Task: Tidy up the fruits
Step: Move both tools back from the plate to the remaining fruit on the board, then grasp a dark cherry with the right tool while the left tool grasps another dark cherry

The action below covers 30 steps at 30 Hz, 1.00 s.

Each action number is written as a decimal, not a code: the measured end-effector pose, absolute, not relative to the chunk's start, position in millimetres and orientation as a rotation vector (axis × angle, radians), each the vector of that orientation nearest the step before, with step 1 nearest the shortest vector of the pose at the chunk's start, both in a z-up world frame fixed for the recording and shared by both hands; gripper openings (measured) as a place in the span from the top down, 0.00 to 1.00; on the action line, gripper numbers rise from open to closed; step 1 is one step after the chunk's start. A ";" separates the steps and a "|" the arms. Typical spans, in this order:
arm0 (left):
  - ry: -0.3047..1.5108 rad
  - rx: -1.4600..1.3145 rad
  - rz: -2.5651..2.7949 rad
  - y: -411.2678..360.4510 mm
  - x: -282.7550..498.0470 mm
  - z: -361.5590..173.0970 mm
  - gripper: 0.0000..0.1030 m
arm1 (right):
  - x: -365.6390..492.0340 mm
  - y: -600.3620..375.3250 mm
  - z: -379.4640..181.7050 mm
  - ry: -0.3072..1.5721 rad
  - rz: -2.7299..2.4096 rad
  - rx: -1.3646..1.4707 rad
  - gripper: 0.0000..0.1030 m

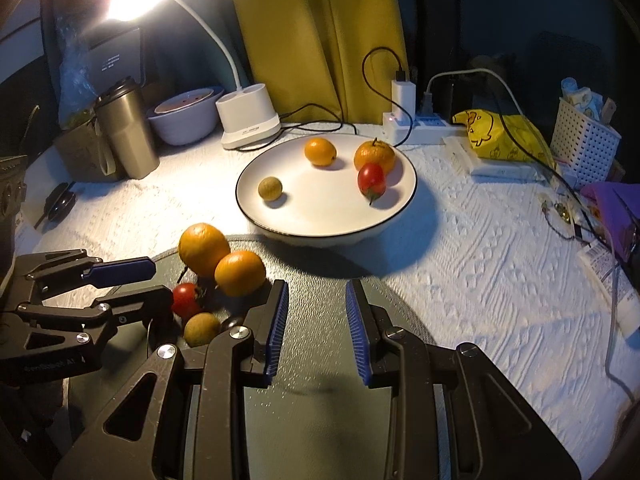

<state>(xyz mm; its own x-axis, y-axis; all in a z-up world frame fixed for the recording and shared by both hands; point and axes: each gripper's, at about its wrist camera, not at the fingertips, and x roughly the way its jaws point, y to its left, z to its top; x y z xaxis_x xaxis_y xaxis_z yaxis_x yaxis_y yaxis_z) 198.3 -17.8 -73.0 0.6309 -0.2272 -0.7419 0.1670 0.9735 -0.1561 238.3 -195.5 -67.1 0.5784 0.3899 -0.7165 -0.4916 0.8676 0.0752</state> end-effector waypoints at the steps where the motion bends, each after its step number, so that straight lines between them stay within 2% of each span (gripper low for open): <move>1: 0.861 -0.074 -0.226 -18.0 197.4 -74.0 0.62 | 237.1 -195.4 -68.1 0.805 0.520 -0.136 0.69; 11: 0.889 -0.074 -0.227 -16.9 190.5 -83.6 0.62 | 225.4 -185.2 -72.8 0.821 0.580 -0.141 0.69; 15: 0.894 -0.077 -0.226 -13.6 187.9 -85.5 0.62 | 223.3 -180.1 -73.5 0.825 0.610 -0.144 0.60; 30: 0.902 -0.081 -0.245 -10.3 184.7 -88.2 0.62 | 222.4 -170.5 -85.5 0.889 0.681 -0.129 0.59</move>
<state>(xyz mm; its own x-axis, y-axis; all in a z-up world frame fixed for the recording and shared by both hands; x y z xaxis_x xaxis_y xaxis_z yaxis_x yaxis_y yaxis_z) 184.7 -10.3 -88.2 0.5945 -0.2442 -0.7661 0.1765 0.9692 -0.1720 222.4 -170.5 -85.5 0.4362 0.4943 -0.7520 -0.5973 0.7840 0.1689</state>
